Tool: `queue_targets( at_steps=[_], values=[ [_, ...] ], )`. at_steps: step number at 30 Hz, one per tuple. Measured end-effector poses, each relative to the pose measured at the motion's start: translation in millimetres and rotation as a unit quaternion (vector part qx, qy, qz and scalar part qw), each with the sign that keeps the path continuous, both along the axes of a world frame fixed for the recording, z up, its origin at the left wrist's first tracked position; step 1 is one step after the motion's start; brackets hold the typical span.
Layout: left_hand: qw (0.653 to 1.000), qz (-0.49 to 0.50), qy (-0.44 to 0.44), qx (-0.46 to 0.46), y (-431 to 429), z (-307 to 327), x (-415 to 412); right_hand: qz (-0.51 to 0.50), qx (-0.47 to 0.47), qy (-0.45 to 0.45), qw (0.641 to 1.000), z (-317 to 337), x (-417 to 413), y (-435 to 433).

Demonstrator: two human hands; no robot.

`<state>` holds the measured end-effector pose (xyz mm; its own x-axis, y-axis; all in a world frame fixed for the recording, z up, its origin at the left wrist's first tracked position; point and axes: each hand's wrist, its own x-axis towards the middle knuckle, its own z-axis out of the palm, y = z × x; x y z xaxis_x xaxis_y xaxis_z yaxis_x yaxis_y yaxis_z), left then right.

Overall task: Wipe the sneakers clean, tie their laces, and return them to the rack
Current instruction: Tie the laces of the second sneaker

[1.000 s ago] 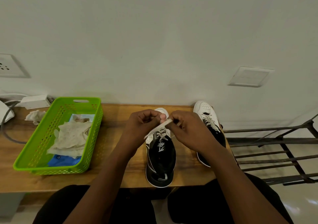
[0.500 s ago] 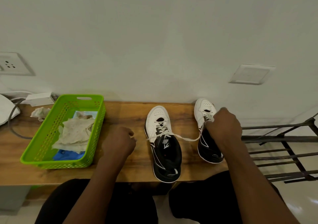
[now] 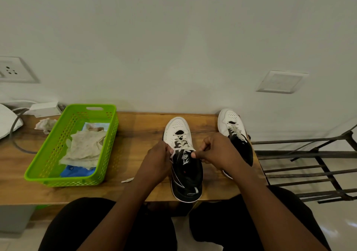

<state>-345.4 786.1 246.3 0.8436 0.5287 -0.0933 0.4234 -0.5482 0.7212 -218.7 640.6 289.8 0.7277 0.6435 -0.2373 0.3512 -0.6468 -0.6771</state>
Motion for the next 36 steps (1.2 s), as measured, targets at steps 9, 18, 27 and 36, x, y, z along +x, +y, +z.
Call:
queue_targets(
  at_steps=[9,18,27,36],
  values=[
    [0.999,-0.021,0.017,-0.019,11.7,-1.4,-5.2,0.040,-0.125,-0.031,0.991,5.5,8.6,-8.6],
    [0.871,0.011,-0.169,-0.460,18.0,22.6,-8.5,-0.096,0.253,0.302,0.914,14.0,4.0,8.6],
    [0.899,0.069,-0.209,-0.379,-11.6,13.2,31.0,-0.184,0.283,0.236,0.911,-12.4,-9.5,26.4],
    [0.889,0.043,-0.182,-0.418,-0.3,9.3,28.2,-0.193,0.284,0.249,0.906,-13.6,-3.4,25.6]
  ],
)
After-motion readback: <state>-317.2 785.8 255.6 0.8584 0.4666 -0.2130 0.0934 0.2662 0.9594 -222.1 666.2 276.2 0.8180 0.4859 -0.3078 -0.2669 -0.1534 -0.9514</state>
